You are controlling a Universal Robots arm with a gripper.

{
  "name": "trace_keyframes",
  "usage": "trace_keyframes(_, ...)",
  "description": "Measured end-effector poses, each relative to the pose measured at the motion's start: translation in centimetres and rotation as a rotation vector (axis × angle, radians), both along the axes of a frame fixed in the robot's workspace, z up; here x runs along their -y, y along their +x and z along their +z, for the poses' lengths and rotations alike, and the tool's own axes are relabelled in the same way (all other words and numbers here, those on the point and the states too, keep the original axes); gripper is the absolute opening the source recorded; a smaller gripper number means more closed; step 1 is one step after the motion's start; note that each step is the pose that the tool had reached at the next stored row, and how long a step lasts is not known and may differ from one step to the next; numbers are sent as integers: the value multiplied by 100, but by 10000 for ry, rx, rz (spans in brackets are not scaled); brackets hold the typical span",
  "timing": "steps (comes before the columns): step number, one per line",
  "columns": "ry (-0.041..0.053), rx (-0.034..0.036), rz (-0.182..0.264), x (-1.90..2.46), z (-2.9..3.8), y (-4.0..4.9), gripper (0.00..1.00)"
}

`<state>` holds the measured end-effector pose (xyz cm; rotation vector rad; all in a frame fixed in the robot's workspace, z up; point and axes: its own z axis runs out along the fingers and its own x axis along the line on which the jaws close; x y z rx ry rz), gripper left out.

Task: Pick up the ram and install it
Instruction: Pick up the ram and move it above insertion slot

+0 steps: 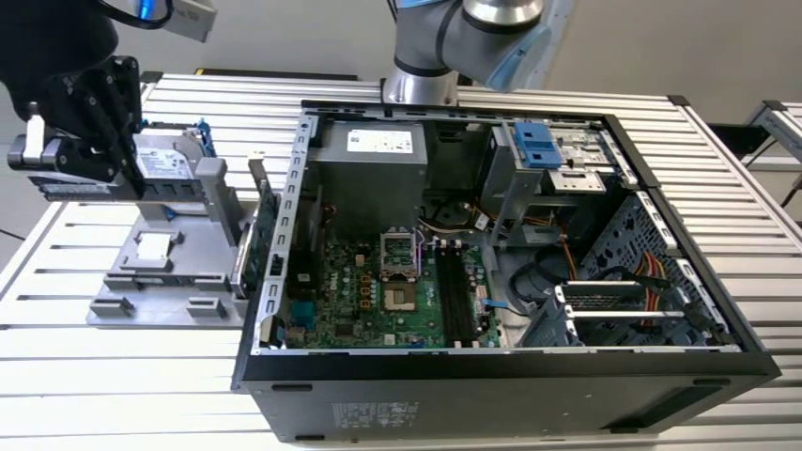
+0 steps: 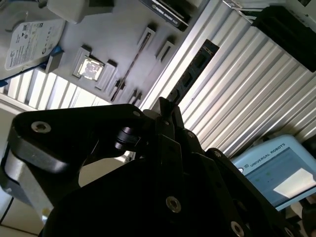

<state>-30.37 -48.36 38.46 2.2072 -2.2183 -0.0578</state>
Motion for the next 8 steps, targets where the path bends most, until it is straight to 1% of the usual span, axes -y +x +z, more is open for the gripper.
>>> trace_keyframes(8,0,1,0,0,0,81,0)
